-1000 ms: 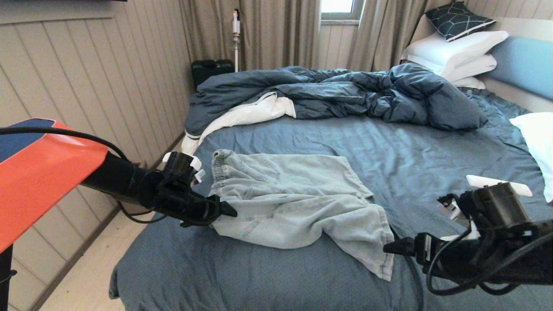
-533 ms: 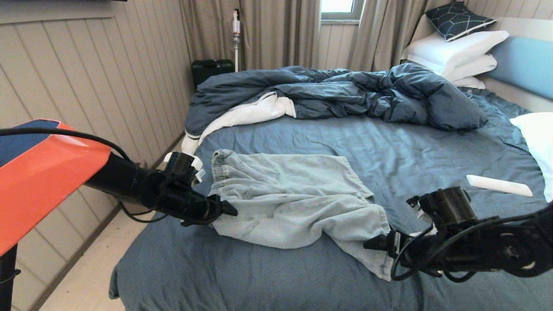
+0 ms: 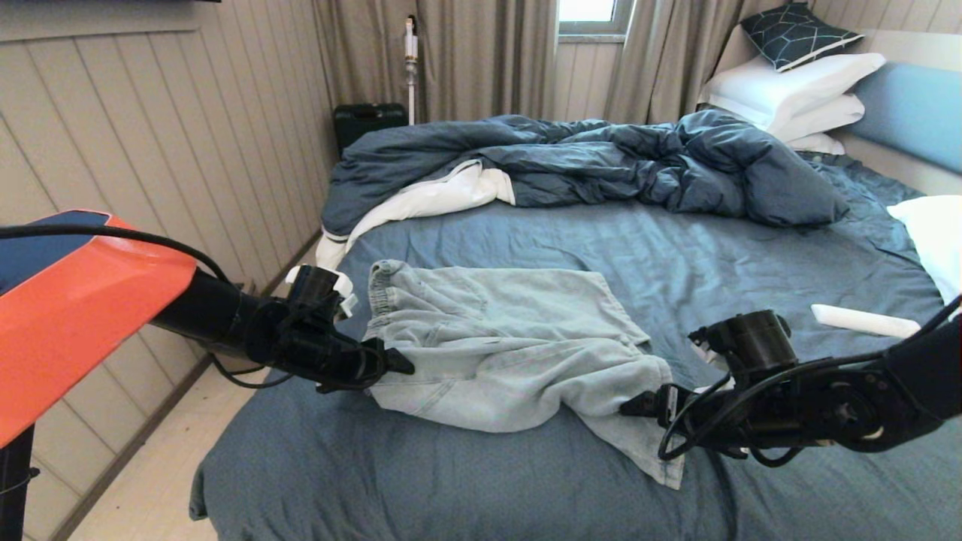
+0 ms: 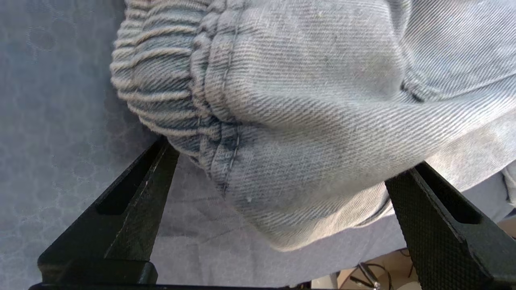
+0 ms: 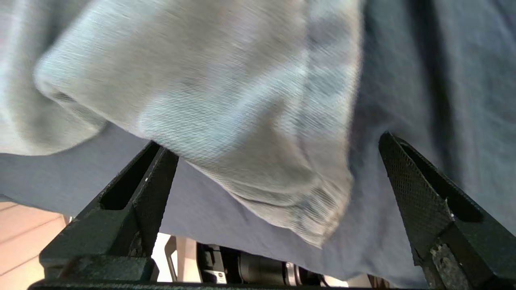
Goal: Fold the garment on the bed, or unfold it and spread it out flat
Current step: Fold the blue shorts
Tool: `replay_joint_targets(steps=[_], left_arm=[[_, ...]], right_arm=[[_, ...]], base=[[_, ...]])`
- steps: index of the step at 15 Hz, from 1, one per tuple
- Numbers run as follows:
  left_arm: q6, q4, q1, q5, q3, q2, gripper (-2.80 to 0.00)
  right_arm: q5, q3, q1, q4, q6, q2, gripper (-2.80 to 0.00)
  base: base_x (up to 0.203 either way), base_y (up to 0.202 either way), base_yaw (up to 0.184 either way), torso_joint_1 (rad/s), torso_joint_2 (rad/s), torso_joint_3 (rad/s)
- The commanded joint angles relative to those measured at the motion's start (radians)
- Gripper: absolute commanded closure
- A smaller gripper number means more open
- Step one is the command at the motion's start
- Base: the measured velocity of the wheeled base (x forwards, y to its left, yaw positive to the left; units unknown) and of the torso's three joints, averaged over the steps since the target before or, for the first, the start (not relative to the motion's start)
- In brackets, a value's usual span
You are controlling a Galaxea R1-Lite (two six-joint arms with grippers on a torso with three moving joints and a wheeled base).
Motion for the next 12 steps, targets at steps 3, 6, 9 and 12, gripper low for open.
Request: replay_joint_targets(steps=[3,6,9,12], left_arm=[[-0.002,-0.002,-0.001,-0.002,-0.002,0.003,-2.80],[-0.003,-0.004,-0.001,-0.002,-0.002,0.010,-2.80],[-0.001,-0.004,0.001,-0.002,-0.007,0.010,-2.80],[-0.003,-0.004,0.001,-0.002,-0.005,0.013,-2.80]], right_arm=[[0.002,-0.032,0.043,0.000,0.007,0.009,-2.80],[0.001,-0.032,0.068,-0.001,0.007,0.060,-2.80],[-0.001,-0.012,0.067,-0.001,0.007,0.063,-2.80],[-0.005,0.022,0.056,-0.004,-0.002,0.037,-2.80]], base=[[0.000,0.000,0.000,0.000,0.00,0.000],[0.000,0.000,0.000,0.000,0.00,0.000],[0.000,0.000,0.000,0.000,0.00,0.000],[0.000,0.000,0.000,0.000,0.00,0.000]])
